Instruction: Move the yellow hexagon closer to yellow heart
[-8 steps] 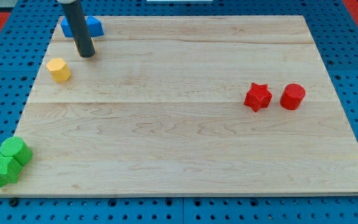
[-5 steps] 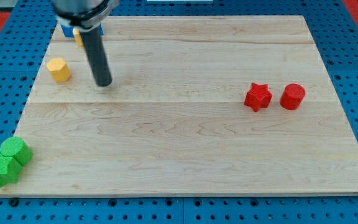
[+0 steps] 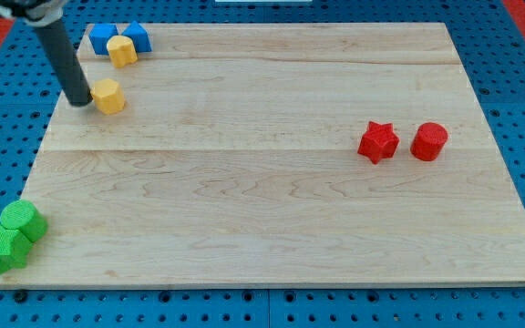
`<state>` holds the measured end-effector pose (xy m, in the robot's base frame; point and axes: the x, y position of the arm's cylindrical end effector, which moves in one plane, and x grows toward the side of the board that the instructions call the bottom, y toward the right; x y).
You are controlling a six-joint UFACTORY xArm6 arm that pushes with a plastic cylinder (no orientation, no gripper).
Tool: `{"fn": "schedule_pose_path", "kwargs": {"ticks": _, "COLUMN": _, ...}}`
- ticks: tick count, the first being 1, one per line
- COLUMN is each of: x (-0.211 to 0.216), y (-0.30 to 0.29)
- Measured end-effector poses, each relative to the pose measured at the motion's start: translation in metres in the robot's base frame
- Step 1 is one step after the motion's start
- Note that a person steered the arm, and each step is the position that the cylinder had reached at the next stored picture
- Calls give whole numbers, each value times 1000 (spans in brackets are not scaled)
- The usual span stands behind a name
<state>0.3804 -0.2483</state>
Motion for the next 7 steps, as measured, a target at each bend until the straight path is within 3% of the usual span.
{"fn": "schedule_pose_path", "kwargs": {"ticks": 1, "x": 12, "y": 6}}
{"fn": "schedule_pose_path", "kwargs": {"ticks": 3, "x": -74, "y": 10}}
{"fn": "schedule_pose_path", "kwargs": {"ticks": 6, "x": -15, "y": 45}}
{"fn": "schedule_pose_path", "kwargs": {"ticks": 7, "x": -44, "y": 73}}
